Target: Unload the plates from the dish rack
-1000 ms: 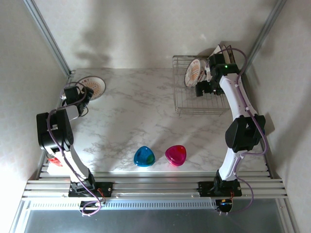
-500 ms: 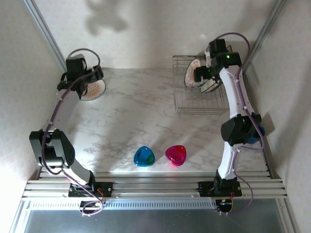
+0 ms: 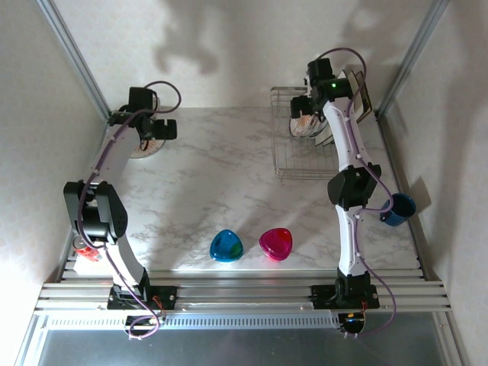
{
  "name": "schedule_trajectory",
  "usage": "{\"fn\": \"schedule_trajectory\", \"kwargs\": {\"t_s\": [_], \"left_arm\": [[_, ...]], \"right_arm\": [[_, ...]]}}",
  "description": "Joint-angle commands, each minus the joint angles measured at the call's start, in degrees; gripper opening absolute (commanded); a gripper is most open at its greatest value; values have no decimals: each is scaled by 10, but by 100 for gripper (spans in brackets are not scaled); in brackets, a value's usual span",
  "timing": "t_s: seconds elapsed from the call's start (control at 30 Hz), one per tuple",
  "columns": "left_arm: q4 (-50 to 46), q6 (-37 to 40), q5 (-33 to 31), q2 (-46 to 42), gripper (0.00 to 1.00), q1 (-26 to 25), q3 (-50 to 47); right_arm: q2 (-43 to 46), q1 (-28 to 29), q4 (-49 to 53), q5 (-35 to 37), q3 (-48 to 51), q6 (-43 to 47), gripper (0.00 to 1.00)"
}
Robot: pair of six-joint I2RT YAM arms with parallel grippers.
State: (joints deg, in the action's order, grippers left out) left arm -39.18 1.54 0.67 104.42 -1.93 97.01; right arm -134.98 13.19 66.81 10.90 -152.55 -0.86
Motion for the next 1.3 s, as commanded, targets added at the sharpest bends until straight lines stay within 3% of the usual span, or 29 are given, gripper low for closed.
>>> {"fn": "schedule_trajectory", "kwargs": {"t_s": [0.0, 0.6, 0.93, 1.27], "left_arm": [[-5, 6, 9, 2, 99, -9, -2], [4, 0, 8, -2, 100, -14, -20], [8, -1, 12, 5, 100, -14, -14], [9, -3, 15, 4, 100, -15, -11]], "right_arm": [[-36, 6, -48, 14, -18, -7, 96], [-124, 3, -153, 48, -43, -50, 76], [-123, 3, -167, 59, -43, -56, 42], [-114, 3, -167, 56, -38, -59, 25]]}}
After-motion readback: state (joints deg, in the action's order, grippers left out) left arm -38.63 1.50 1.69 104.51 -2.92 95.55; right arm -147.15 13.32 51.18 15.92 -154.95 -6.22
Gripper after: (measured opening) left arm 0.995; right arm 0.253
